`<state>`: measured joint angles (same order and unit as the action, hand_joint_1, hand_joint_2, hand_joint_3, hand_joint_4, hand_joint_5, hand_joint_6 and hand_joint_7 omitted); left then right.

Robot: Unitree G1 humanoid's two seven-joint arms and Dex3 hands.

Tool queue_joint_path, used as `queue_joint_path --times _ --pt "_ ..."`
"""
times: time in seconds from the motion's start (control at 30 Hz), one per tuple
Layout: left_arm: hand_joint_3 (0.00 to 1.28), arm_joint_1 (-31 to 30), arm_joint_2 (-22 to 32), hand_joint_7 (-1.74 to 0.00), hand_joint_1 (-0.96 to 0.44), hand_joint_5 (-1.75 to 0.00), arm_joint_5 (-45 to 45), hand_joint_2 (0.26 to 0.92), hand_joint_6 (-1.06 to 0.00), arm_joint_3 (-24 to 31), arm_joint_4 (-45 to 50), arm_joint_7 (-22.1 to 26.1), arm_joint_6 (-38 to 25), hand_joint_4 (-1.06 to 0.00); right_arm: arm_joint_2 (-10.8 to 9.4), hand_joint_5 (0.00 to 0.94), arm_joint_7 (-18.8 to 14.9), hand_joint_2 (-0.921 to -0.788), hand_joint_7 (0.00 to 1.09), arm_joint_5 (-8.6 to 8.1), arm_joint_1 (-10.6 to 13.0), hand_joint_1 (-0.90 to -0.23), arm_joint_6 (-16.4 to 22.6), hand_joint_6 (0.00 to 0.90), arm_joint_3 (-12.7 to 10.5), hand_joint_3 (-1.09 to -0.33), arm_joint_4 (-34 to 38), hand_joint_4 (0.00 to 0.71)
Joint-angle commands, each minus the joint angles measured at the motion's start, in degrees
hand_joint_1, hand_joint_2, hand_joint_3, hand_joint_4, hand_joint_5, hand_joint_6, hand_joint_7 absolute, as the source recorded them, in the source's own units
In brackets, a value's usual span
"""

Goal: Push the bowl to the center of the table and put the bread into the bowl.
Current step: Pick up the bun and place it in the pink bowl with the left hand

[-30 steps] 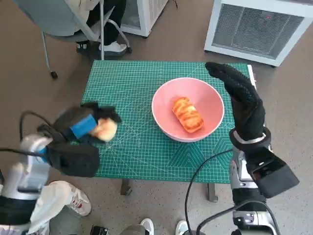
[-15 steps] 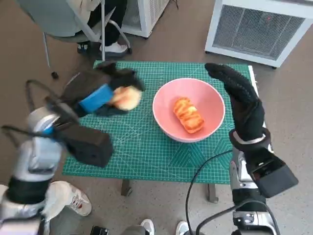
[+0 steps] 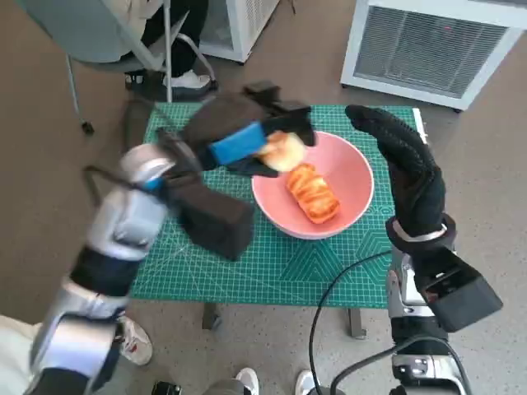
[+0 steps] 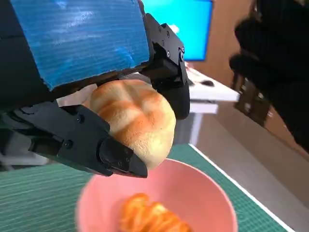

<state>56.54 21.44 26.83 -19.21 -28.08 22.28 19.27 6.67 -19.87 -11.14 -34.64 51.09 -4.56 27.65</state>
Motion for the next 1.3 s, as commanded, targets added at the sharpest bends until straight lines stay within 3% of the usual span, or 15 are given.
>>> queue_joint_path --times 0.03,0.07,0.1,0.13,0.23,0.4,0.83,1.13,1.3 --pt "0.24 2.24 -2.31 -1.37 0.0 -1.37 0.84 0.921 -0.46 -1.82 -7.17 0.04 0.33 -0.46 0.2 0.37 -0.23 -0.921 0.75 -0.3 1.5 -0.589 -0.57 -0.001 0.01 -0.822 -0.59 0.153" --pt "0.26 2.49 -2.78 -1.41 0.0 -1.39 0.74 0.921 -0.44 -2.19 -8.17 0.94 -0.38 -0.43 0.25 0.371 -0.28 -0.921 0.75 -0.41 1.64 -0.59 -0.61 -0.001 -0.02 -0.822 -0.76 0.153" --pt "0.26 2.68 -3.07 -1.24 -0.05 -1.14 0.67 0.888 -0.32 -2.44 -8.9 1.53 -0.79 -0.33 0.27 0.372 -0.3 -0.921 0.75 -0.46 1.74 -0.59 -0.64 -0.001 -0.04 -0.821 -0.89 0.152" --pt "0.25 2.79 -3.34 -1.1 -0.07 -0.92 0.58 0.877 -0.27 -2.74 -9.34 2.56 -1.64 -0.31 0.32 0.373 -0.34 -0.921 0.75 -0.55 1.86 -0.591 -0.69 -0.001 -0.06 -0.82 -1.02 0.152" --pt "0.16 3.01 -3.99 -0.86 -0.13 -0.44 0.32 0.865 -0.12 -3.39 -10.0 5.25 -4.16 -0.22 0.49 0.374 -0.44 -0.921 0.75 -0.73 2.07 -0.59 -0.79 -0.001 -0.17 -0.814 -1.27 0.148" --pt "0.09 1.65 -4.12 -0.72 -0.18 -0.15 0.24 0.846 -0.04 -3.79 -8.24 7.25 -6.16 -0.15 0.7 0.375 -0.47 -0.921 0.74 -0.94 2.02 -0.591 -0.89 -0.001 -0.38 -0.81 -1.29 0.142" --pt "0.06 -3.08 -3.94 -0.44 -0.44 0.0 -3.21 0.888 0.0 -1.31 -4.39 6.0 -4.97 0.0 0.73 0.377 -0.45 -0.921 0.74 -1.89 0.88 -0.599 -1.15 -0.001 -1.15 -0.801 -0.38 0.139" --pt "0.08 -6.08 -3.77 -0.41 -0.5 0.0 -11.83 0.919 0.0 5.05 -1.68 6.44 -3.47 0.0 -0.03 0.373 1.12 -0.921 0.74 -1.51 0.19 -0.604 -2.11 -0.001 -1.58 -0.795 -1.39 0.142" --pt "0.1 -9.13 -4.35 -0.43 -0.49 -0.03 -17.66 0.921 -0.05 10.13 1.76 4.57 -2.63 -0.08 -0.22 0.364 2.47 -0.921 0.74 -0.82 -0.3 -0.592 -2.31 -0.001 -2.01 -0.796 -1.73 0.146"
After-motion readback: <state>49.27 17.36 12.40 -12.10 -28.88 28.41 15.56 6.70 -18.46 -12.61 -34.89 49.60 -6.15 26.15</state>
